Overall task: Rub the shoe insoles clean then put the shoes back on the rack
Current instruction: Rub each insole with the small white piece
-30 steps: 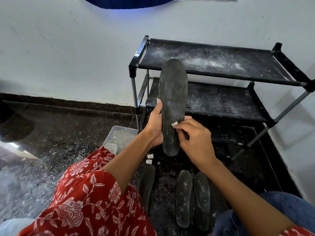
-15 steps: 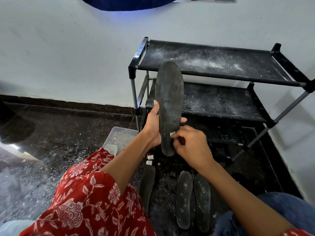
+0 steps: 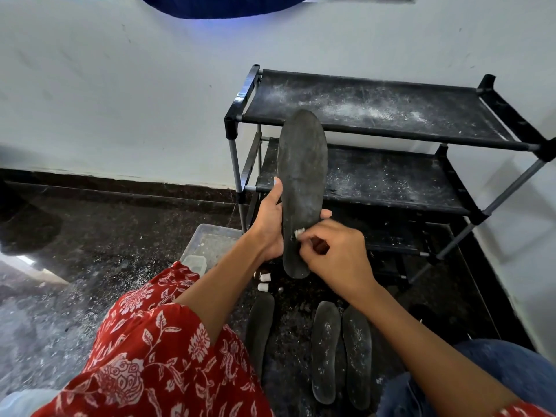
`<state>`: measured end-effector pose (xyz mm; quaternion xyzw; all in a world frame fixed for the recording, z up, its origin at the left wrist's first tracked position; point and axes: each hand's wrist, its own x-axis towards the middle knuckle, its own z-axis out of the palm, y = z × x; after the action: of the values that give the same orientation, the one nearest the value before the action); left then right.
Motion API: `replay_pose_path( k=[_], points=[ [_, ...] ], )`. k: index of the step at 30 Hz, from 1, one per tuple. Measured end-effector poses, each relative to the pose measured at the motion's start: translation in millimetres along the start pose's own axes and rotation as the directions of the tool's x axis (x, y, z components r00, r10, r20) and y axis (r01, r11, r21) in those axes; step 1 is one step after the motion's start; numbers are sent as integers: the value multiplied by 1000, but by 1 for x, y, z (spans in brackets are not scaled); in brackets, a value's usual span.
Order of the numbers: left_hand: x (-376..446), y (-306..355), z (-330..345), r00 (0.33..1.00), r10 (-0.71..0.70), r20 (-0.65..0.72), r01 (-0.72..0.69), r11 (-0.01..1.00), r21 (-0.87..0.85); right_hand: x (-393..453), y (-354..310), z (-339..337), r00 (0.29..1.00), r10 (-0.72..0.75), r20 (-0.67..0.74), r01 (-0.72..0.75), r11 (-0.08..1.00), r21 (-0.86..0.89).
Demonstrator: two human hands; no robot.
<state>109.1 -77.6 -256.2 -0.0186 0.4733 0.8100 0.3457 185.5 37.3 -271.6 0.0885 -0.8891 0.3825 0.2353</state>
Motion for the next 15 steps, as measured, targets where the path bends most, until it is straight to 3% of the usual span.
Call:
replay_pose_path(
  k=[3,12,15],
  points=[
    [-1,-2,3,1000,-22,-2,22,998,50,8,-1,-3,989,-52,-141,59,997,41],
    [1,-7,4,998,-57,-2,57,997,49,-3,3,6,993,-108,55,112,991,-70],
    [1,-5,3,999,-43,22,42,998,43,-2,-1,6,994,-108,28,109,993,-49]
  ],
)
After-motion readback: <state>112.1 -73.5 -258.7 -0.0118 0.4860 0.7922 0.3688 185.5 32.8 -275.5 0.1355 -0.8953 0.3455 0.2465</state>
